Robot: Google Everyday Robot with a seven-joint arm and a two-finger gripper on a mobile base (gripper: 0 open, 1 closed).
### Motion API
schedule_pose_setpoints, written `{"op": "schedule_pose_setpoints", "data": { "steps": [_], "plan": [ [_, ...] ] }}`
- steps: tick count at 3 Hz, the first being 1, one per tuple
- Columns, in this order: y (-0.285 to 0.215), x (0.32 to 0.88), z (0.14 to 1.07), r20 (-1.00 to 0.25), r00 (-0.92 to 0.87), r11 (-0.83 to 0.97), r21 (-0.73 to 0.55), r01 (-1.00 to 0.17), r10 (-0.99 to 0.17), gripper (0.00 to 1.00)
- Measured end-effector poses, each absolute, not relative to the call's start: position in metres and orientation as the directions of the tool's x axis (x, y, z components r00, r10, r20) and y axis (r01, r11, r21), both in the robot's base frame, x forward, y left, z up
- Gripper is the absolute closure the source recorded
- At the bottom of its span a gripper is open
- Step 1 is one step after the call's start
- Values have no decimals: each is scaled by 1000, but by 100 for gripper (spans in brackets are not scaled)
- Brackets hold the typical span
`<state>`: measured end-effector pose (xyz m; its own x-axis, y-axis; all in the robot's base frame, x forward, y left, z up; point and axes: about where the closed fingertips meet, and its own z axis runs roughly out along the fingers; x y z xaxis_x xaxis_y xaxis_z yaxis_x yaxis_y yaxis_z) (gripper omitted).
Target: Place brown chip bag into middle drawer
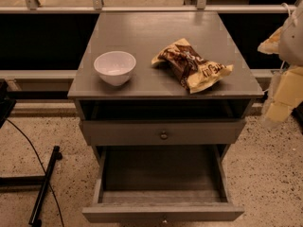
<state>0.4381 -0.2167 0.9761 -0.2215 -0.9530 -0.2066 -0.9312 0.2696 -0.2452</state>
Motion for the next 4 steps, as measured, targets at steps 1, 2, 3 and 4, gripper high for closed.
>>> {"op": "schedule_pose_setpoints", "data": {
  "steps": [1,2,3,4],
  "plan": [
    [-217,438,976,-207,-222,270,-245,-931,-953,0],
    [-204,464,968,-227,-240,296,-260,-919,-944,0],
    [-186,513,954,-240,-257,323,-294,-900,-936,0],
    [-154,571,930,-291,-270,358,-315,-879,-918,0]
  ]
}}
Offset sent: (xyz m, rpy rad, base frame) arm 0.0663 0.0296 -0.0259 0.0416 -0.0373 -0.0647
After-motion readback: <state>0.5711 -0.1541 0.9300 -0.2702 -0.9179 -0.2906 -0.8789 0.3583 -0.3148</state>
